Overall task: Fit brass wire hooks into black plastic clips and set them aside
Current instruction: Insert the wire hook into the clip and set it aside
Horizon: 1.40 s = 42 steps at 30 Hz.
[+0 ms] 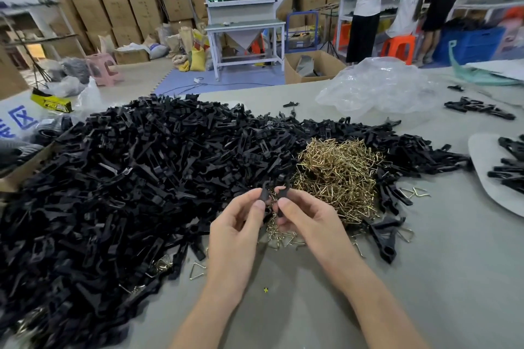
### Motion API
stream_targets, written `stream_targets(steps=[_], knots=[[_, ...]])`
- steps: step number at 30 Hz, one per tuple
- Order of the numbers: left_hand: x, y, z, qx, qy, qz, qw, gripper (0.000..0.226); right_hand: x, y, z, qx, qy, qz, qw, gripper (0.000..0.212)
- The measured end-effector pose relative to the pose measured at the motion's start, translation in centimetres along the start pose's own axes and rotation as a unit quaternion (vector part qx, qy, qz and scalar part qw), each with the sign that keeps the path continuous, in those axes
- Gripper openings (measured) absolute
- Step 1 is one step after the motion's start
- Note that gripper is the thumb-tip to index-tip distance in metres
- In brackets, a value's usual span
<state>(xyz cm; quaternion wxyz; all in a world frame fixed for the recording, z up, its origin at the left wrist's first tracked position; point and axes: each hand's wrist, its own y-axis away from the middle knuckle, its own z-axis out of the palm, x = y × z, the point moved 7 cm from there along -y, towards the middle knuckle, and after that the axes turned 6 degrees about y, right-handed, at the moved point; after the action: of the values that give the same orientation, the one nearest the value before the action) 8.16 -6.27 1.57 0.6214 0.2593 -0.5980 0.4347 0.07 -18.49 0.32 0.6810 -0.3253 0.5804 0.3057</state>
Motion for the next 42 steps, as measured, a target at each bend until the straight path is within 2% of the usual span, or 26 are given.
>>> stream_targets(steps=[7,14,29,33,37,42], knots=[[0.1,0.1,0.5,-0.001,-0.001,0.004,1.000,0.021,0.0,-0.2,0.4,-0.019,0.007,-0.001,1.000,0.026],[0.0,0.3,0.3,0.001,0.011,0.008,1.000,0.020,0.2,0.0,0.3,-0.026,0.009,0.002,1.000,0.020],[-0.3,0.5,0.2,-0.004,0.000,0.008,1.000,0.013,0.0,0.3,0.5,-0.027,0.018,0.000,0.999,0.024],[0.0,0.5,0.3,-0.013,-0.014,0.022,1.000,0.013,0.0,0.3,0.5,-0.031,0.006,-0.003,1.000,0.018],[0.9,0.8,0.8,-0.027,-0.039,0.056,0.997,0.017,0.2,0.1,0.1,-0.025,-0.020,0.001,0.999,0.025],[1.0,0.8,0.8,-0.040,-0.039,0.049,0.997,0.021,0.3,0.1,0.3,-0.058,-0.021,-0.005,0.998,0.032]])
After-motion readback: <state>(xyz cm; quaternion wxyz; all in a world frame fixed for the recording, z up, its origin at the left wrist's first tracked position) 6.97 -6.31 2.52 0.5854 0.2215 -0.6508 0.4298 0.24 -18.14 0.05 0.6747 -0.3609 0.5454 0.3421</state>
